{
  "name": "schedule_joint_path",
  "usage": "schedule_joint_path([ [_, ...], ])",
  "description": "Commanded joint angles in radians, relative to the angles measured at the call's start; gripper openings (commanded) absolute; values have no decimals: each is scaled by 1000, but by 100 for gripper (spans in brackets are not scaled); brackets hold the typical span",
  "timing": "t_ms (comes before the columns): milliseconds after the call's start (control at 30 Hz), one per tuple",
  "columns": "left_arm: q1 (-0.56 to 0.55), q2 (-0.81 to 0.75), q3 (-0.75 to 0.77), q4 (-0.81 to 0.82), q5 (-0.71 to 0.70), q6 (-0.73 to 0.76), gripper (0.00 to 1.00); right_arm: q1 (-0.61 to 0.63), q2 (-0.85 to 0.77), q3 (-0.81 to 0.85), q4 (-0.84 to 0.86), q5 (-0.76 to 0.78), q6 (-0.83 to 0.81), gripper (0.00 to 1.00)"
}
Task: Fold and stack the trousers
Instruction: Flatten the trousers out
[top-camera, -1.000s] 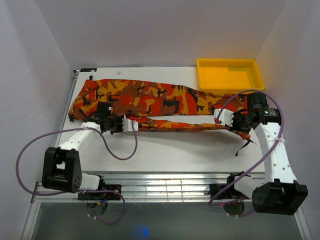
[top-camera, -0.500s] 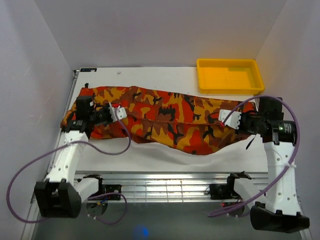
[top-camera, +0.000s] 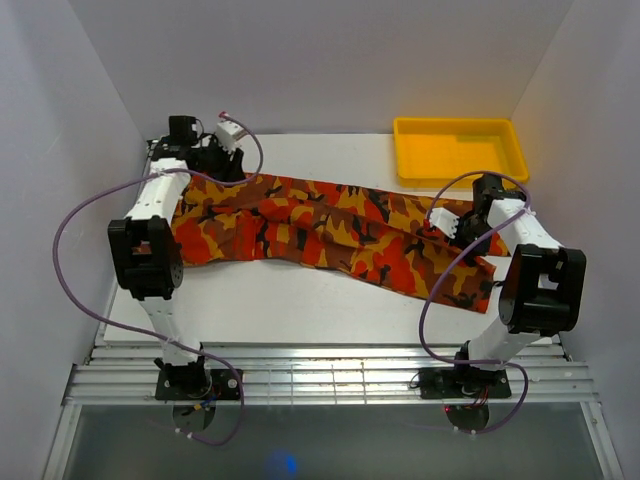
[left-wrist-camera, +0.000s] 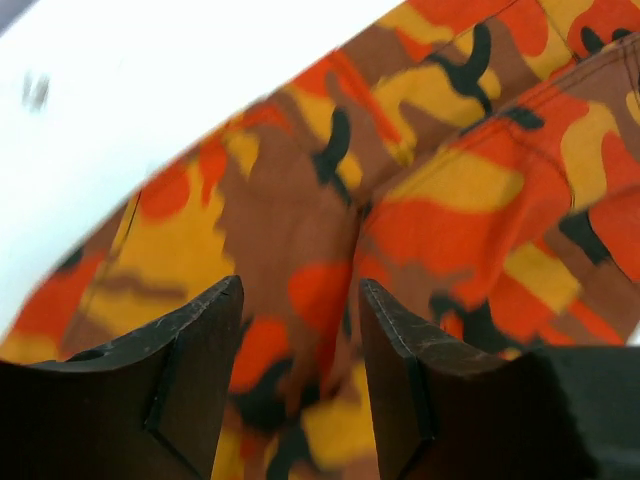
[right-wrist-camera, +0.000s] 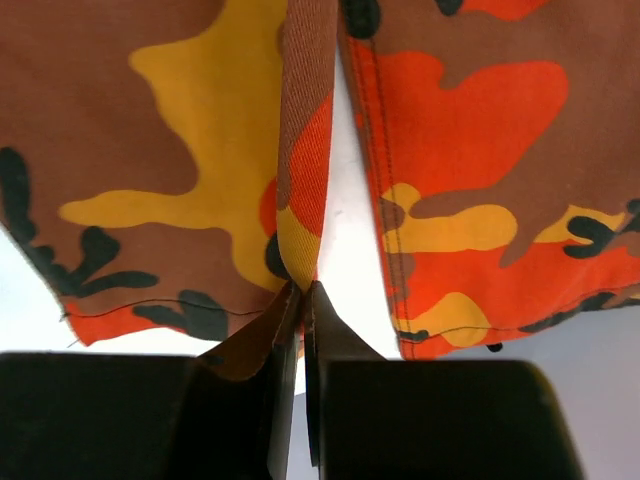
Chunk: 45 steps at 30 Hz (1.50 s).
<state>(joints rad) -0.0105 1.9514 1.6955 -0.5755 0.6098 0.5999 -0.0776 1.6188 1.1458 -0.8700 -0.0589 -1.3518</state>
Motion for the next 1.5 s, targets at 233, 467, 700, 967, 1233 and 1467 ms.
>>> schedule_joint_path([
  [233, 460, -377, -374, -440, -4, 248, 59, -71, 15, -99, 167, 148, -49, 8],
  [467, 569, -350, -496, -310, -22, 238, 58, -140, 84, -2, 240, 115, -9, 59],
  [700, 558, -333, -429, -304, 28, 324, 59, -169, -100, 9, 141, -77, -77, 74],
  [967, 325, -42, -153, -191, -180, 114, 59, -24, 237, 342, 45, -114, 385, 51],
  [1233, 314, 187, 50, -259, -176, -44, 57, 27, 432, 353, 150, 11, 433, 48],
  [1467, 311, 299, 168, -316, -160, -113, 57, 39, 734, 674, 97, 86, 477, 47],
])
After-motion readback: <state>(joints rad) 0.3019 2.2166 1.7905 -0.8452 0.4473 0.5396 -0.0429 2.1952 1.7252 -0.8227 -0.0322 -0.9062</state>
